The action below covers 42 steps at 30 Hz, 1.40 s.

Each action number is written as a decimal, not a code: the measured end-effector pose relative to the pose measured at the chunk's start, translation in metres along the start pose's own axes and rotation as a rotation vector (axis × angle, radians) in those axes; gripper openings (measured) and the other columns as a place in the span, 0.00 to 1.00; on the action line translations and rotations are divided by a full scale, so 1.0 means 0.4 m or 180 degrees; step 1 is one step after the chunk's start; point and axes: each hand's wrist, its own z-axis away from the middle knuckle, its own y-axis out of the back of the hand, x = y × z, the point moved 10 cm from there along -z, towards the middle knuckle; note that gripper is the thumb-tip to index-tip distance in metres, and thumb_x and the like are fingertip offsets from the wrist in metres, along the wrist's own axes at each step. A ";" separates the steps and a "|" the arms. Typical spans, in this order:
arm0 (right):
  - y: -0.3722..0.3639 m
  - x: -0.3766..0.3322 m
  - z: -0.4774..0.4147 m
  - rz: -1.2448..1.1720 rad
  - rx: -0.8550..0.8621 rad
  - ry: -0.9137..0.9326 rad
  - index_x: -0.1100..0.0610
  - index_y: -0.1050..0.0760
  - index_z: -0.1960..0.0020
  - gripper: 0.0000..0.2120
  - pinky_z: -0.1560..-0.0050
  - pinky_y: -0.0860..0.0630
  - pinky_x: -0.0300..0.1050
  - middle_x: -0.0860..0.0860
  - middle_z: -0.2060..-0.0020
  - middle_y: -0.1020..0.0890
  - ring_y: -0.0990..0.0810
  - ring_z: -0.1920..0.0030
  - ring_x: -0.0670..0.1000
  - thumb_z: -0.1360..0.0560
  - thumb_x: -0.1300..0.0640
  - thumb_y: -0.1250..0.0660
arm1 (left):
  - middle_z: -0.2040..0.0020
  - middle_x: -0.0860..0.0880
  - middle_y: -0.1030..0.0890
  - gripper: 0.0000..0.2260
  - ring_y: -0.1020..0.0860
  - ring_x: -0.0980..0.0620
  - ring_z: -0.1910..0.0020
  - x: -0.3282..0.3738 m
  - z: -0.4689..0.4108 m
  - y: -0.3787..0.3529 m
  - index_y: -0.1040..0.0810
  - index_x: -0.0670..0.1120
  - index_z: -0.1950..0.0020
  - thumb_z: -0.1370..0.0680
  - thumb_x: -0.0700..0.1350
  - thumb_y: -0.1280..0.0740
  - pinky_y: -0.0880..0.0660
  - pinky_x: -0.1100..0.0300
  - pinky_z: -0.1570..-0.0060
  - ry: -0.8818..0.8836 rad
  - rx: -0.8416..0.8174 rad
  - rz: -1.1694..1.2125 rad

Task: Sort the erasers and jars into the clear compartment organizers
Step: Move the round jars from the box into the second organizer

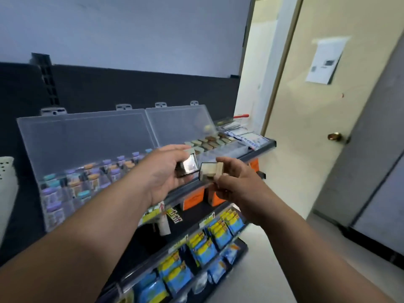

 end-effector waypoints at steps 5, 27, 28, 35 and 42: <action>0.157 0.010 -0.122 0.0119 0.0396 0.0040 0.55 0.29 0.41 0.14 0.62 0.24 0.45 0.58 0.48 0.19 0.19 0.61 0.52 0.24 0.67 0.34 | 0.49 0.39 0.22 0.13 0.24 0.44 0.51 -0.006 -0.181 -0.113 0.24 0.41 0.44 0.22 0.32 0.45 0.22 0.50 0.53 0.0077 -0.0223 0.0028; 0.595 0.014 -0.678 0.1387 0.0152 0.0548 0.44 0.27 0.40 0.16 0.45 0.24 0.44 0.42 0.45 0.20 0.22 0.44 0.43 0.24 0.59 0.31 | 0.49 0.50 0.19 0.18 0.20 0.52 0.51 -0.048 -0.714 -0.327 0.24 0.48 0.41 0.28 0.36 0.27 0.22 0.55 0.46 -0.0355 0.0093 -0.1591; 0.611 0.017 -0.702 0.1395 0.0111 0.0569 0.43 0.27 0.40 0.16 0.44 0.24 0.44 0.42 0.45 0.20 0.22 0.44 0.43 0.24 0.59 0.32 | 0.50 0.51 0.20 0.17 0.20 0.53 0.52 -0.051 -0.727 -0.332 0.24 0.48 0.42 0.29 0.37 0.27 0.23 0.59 0.49 -0.0383 0.0193 -0.1661; 0.680 0.071 -0.849 0.1781 -0.0307 0.0753 0.47 0.28 0.34 0.21 0.46 0.24 0.42 0.42 0.43 0.21 0.22 0.45 0.43 0.26 0.55 0.29 | 0.48 0.52 0.22 0.19 0.20 0.50 0.51 -0.107 -0.812 -0.413 0.27 0.56 0.45 0.30 0.40 0.26 0.20 0.50 0.49 -0.0494 0.0792 -0.2249; 0.657 0.141 -0.920 0.2164 -0.0999 0.0829 0.49 0.26 0.37 0.20 0.54 0.29 0.29 0.43 0.50 0.20 0.22 0.52 0.40 0.28 0.57 0.27 | 0.41 0.55 0.26 0.23 0.26 0.55 0.44 -0.146 -0.850 -0.458 0.28 0.55 0.36 0.29 0.47 0.26 0.26 0.57 0.44 -0.0322 0.1223 -0.3324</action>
